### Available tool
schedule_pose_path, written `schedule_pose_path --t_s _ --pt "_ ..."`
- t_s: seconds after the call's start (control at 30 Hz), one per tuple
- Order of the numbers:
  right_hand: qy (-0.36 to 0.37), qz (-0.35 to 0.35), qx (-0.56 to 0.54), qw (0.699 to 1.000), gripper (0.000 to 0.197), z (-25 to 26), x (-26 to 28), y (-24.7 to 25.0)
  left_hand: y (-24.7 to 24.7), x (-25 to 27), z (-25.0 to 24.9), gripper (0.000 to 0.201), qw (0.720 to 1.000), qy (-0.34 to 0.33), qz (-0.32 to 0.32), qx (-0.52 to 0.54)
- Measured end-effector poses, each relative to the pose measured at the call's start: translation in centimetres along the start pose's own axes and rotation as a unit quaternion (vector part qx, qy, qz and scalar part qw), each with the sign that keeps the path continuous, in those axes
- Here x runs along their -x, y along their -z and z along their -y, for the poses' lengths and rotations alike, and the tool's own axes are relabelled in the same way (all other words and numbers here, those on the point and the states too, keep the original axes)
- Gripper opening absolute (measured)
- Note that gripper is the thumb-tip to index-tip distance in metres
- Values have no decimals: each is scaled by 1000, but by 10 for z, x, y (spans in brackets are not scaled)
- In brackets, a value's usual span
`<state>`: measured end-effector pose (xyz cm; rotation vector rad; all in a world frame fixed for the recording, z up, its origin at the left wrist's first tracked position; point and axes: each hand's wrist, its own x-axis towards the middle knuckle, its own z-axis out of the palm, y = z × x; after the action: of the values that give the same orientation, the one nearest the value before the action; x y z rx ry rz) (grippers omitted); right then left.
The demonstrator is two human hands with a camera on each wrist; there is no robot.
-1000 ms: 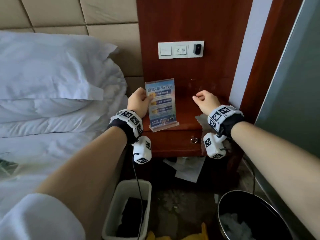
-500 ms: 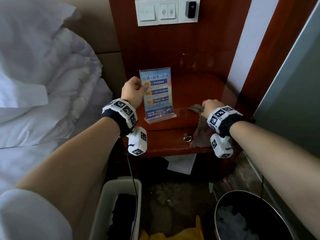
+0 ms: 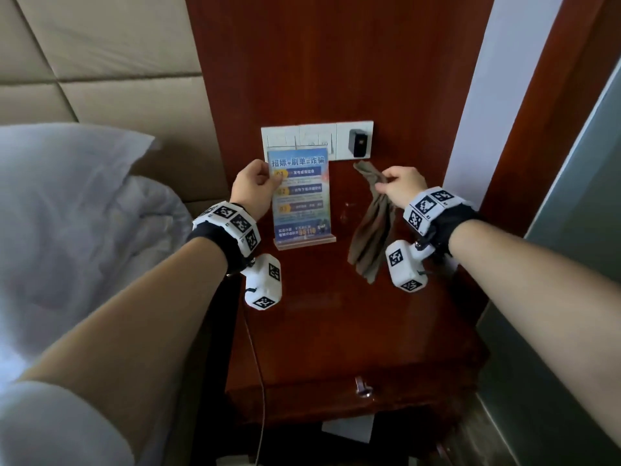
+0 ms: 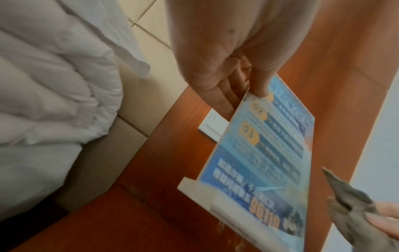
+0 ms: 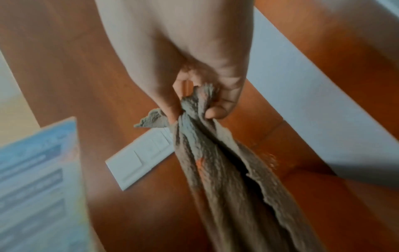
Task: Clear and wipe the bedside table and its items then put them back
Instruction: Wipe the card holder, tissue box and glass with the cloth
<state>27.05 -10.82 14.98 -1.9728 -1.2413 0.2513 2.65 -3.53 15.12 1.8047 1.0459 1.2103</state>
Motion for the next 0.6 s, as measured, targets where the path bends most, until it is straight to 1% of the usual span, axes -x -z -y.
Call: schedule_pose_path --t_s 0.13,0.3,0.43,0.53,0.6 --pt "54 -32 -54 997 23 52 -28 25 14 -37 -45 20 999 -43 -9 16" --pt "110 -76 -161 978 24 105 -48 54 25 -63 -95 20 995 -74 -14 59" --pt "151 -74 -213 962 22 138 -51 67 36 -75 -125 18 993 -97 -16 58" --pt "163 -74 -256 950 23 162 -52 74 43 -77 -144 16 991 -112 -18 64" --pt "162 -54 -309 936 25 175 -54 80 49 -78 -154 16 990 -116 -24 75"
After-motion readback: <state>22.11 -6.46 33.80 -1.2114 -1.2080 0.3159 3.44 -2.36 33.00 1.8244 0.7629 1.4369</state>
